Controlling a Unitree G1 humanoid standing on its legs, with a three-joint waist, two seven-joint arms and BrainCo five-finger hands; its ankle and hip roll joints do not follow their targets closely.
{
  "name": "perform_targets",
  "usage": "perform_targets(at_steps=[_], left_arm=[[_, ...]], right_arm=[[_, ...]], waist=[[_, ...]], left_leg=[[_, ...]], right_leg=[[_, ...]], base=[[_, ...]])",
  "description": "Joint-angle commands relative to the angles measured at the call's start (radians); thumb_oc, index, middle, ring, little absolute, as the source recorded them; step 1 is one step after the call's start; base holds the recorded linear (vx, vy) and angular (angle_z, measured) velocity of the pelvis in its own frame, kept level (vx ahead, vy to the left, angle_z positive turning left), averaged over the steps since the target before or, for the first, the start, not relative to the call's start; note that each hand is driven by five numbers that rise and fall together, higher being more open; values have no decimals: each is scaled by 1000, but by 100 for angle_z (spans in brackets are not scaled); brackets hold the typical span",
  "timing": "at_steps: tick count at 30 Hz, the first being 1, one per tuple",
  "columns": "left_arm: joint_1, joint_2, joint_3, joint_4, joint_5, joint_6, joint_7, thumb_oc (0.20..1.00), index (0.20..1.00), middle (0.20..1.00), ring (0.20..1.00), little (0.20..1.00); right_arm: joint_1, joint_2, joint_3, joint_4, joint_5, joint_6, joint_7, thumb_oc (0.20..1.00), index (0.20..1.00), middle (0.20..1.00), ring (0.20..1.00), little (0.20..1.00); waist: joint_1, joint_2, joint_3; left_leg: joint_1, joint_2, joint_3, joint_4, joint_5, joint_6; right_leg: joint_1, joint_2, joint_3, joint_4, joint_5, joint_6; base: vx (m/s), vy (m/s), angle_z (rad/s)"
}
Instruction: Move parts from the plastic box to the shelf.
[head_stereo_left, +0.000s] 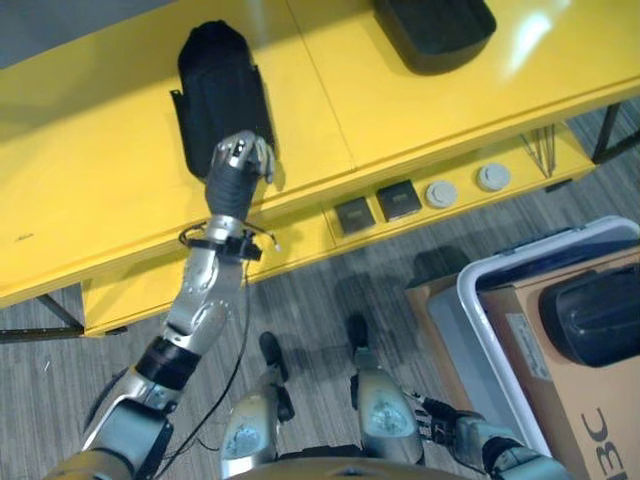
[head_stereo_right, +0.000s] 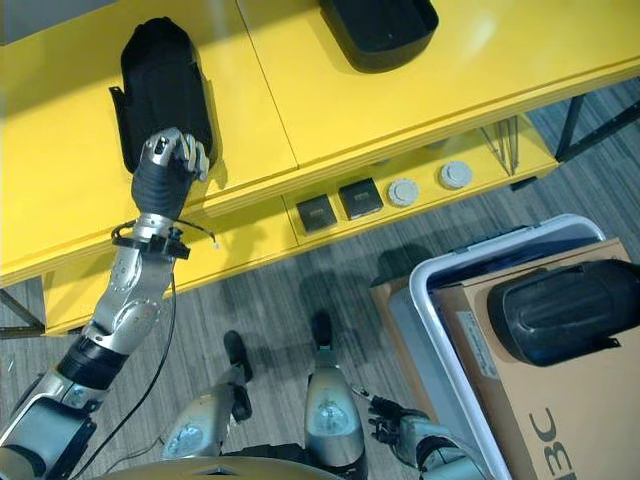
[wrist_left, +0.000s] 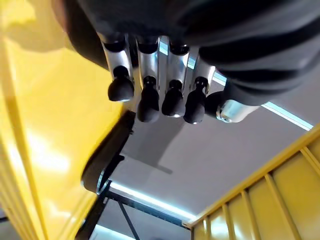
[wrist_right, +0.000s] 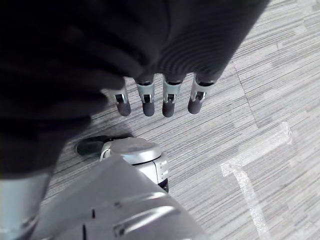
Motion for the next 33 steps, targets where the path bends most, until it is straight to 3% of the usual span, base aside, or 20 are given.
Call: perform_targets(at_steps=[1,15,33], left_arm=[[-27,23,-4,-51,50,-9,17,200,200,200,200,200],[-2,16,-12,17,63,-59,74,200,200,200,200,200],[-232,16,-1,258,54,-46,161,200,200,200,200,200]], right_arm=[[13,28,23,17,28,8,-3,1000,1000,1000,1000,1000],[1,29,21,26,38,7,-7,1000,1000,1000,1000,1000],[-14,26,59,-7,3,27,7,1000,1000,1000,1000,1000]], waist=[[23,0,-25],[32,3,-14],[-32,-27,0]], left_leg=[[46,-11,-1,-1,-127,-7],[33,-11,3,-1,-122,-6],[33,7,40,-1,-116,-13]], right_leg=[[35,-18,-25,19,-125,-8],[26,-21,-32,21,-123,-5],[-11,-2,22,35,-112,-1]], base=[[-9,19,7],[-4,5,6],[12,-1,-6]])
